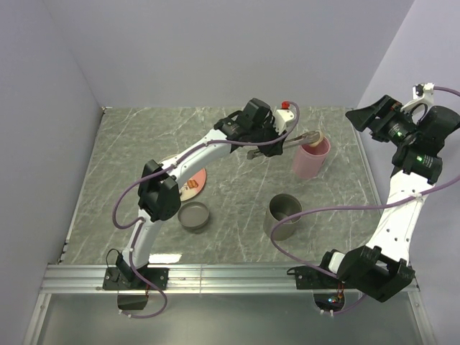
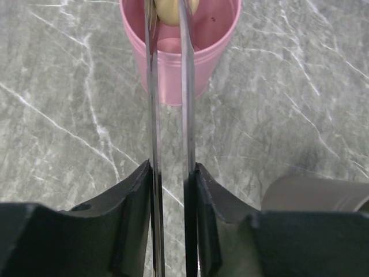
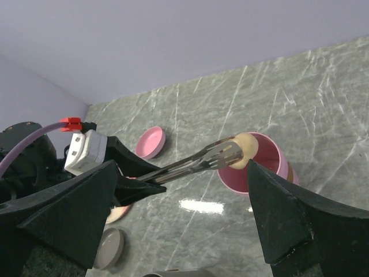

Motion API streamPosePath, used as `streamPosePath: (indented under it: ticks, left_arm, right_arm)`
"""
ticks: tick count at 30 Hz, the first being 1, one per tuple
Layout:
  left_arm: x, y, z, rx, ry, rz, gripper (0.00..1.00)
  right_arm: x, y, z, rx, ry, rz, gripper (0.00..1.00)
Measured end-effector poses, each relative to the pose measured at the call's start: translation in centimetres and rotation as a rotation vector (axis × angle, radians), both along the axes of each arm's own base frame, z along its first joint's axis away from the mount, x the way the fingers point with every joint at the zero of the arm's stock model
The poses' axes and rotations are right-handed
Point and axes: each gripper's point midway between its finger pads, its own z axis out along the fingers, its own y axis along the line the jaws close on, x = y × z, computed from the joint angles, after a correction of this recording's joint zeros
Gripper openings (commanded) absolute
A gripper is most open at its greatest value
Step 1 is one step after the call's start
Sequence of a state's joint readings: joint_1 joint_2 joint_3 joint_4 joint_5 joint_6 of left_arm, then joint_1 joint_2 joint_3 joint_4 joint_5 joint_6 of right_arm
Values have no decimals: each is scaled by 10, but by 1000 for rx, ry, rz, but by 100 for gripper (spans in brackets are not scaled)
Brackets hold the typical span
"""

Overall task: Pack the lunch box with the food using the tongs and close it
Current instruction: Place the fake food in the packing box, then pick up the fake food from the plate.

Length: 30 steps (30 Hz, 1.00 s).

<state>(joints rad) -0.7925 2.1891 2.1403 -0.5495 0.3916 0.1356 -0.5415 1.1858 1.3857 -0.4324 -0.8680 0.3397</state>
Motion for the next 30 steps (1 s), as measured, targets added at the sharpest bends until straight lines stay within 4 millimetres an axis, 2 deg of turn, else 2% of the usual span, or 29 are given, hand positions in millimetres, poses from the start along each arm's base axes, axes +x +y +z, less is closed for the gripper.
streamPosePath:
  ticks: [6,13,19,26,30]
  left_arm:
    - [5,-1,3,5,-26,24,49]
    - [4,-4,9,-2,-41,27,53]
    - [2,-6,10,-2,-42,23,60]
    - [2,-5,11,2,-49,30,58]
    - [-6,11,24,12,-70,37,59]
  right_arm:
    - [-1,3,2,6,-6,15,100]
    - [0,3,4,4,-17,19,100]
    - [0,3,5,5,-18,22,100]
    - [-1,5,5,6,-18,32,100]
    - [-1,6,5,7,-19,36,100]
